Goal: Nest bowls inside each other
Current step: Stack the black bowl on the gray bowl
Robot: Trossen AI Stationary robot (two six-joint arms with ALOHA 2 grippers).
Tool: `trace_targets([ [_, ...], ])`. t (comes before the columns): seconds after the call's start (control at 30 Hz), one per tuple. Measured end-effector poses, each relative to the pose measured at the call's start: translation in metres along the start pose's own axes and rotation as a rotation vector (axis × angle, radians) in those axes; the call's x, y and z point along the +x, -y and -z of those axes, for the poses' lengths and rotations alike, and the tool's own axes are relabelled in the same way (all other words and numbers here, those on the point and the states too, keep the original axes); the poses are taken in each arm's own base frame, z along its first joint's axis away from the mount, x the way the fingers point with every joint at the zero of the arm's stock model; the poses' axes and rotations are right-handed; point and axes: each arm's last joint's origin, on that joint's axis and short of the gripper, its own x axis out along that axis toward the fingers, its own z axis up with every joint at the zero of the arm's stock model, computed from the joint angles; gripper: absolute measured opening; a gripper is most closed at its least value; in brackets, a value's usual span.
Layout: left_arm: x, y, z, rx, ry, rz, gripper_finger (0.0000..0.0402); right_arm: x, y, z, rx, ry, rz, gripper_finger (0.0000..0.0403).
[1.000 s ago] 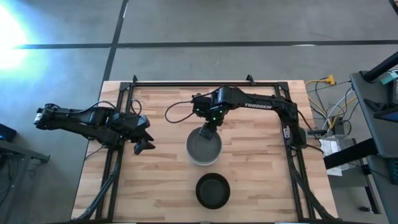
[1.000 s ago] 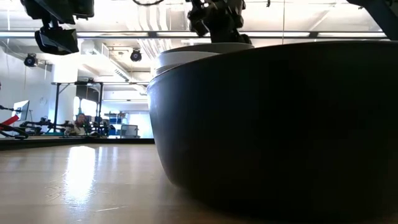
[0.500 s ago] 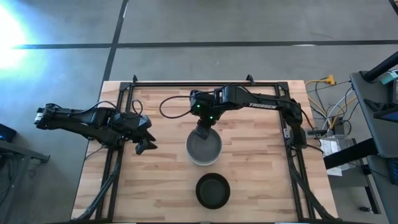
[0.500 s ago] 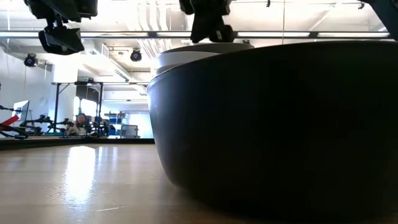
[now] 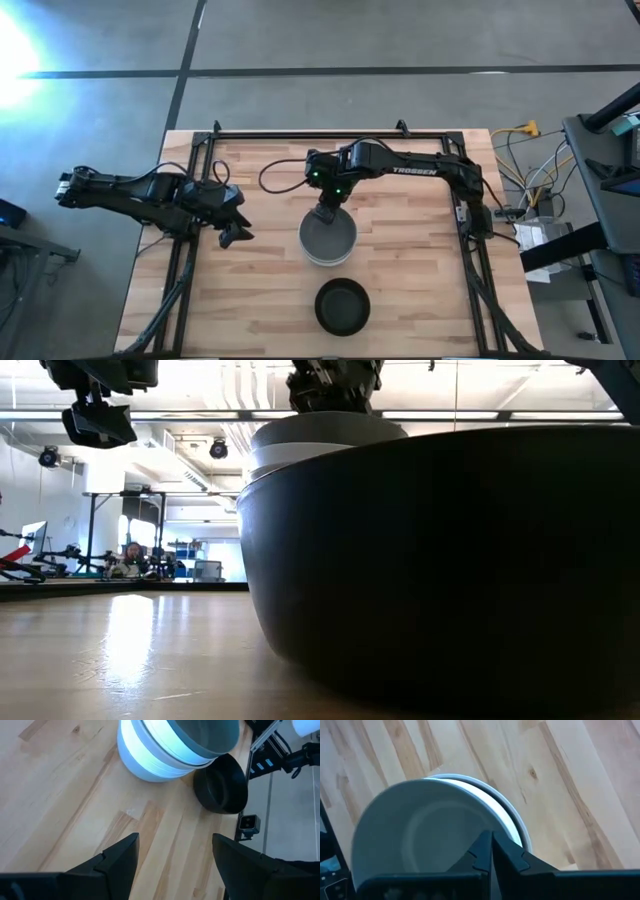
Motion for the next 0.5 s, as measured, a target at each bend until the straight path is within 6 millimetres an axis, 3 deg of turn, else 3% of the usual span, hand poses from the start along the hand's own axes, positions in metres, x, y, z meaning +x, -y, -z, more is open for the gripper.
trace_targets([
  [0.17,0.0,0.001,0.001,0.001,-0.006,0.005,0.0235,-0.012,-0.008,0.001,0.008,0.03,-0.015,0.0009],
  [0.3,0.001,0.002,0.003,0.01,-0.015,0.011,0.0235,-0.025,-0.032,0.008,-0.031,0.109,-0.073,0.0009],
  [0.5,0.003,0.002,0.004,0.009,-0.023,0.009,0.0235,-0.017,-0.068,0.027,-0.082,0.138,-0.056,0.0009],
])
